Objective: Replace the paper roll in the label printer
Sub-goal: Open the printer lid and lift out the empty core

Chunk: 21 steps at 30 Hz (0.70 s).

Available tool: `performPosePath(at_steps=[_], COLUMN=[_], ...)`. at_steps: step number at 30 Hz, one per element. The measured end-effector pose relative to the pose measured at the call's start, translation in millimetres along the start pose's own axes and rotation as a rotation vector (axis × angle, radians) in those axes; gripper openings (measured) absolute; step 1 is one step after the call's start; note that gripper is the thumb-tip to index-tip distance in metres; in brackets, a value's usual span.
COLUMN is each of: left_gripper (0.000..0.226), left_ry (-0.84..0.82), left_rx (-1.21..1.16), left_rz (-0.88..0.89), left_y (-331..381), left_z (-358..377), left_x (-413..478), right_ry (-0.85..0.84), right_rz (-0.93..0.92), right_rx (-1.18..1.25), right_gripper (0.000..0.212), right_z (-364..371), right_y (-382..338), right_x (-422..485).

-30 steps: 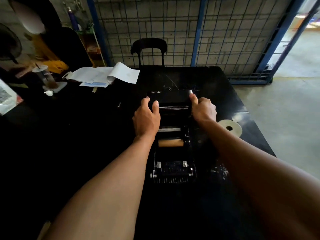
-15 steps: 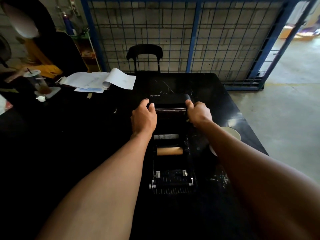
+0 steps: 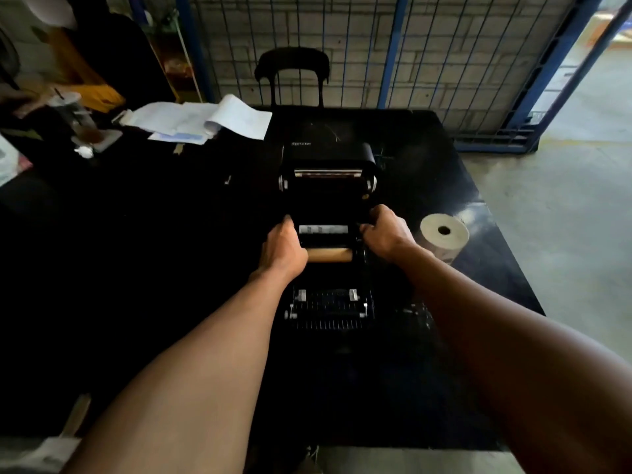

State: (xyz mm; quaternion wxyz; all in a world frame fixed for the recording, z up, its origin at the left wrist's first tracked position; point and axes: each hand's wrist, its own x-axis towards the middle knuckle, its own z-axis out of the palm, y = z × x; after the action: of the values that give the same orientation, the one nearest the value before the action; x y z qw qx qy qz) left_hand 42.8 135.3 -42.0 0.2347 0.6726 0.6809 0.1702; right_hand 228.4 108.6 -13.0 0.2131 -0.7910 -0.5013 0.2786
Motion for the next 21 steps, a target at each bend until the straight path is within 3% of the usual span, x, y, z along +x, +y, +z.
performPosePath(at_steps=[4, 13, 17, 21], left_gripper=[0.048, 0.055, 0.043, 0.037], left_ry=[-0.063, -0.18, -0.2, -0.218], left_rx=[0.076, 0.204, 0.21, 0.163], left_rz=[0.055, 0.096, 0.15, 0.167], left_y=[-25, -35, -38, -43], left_z=[21, 25, 25, 28], left_x=[-15, 17, 31, 33], right_ry=[-0.143, -0.173, -0.196, -0.194], right_rz=[-0.042, -0.099, -0.098, -0.077], right_rx=[-0.152, -0.29, -0.308, -0.253], right_gripper=[0.04, 0.062, 0.047, 0.051], right_z=[17, 32, 38, 39], right_y=[28, 34, 35, 36], right_x=[-9, 18, 28, 29])
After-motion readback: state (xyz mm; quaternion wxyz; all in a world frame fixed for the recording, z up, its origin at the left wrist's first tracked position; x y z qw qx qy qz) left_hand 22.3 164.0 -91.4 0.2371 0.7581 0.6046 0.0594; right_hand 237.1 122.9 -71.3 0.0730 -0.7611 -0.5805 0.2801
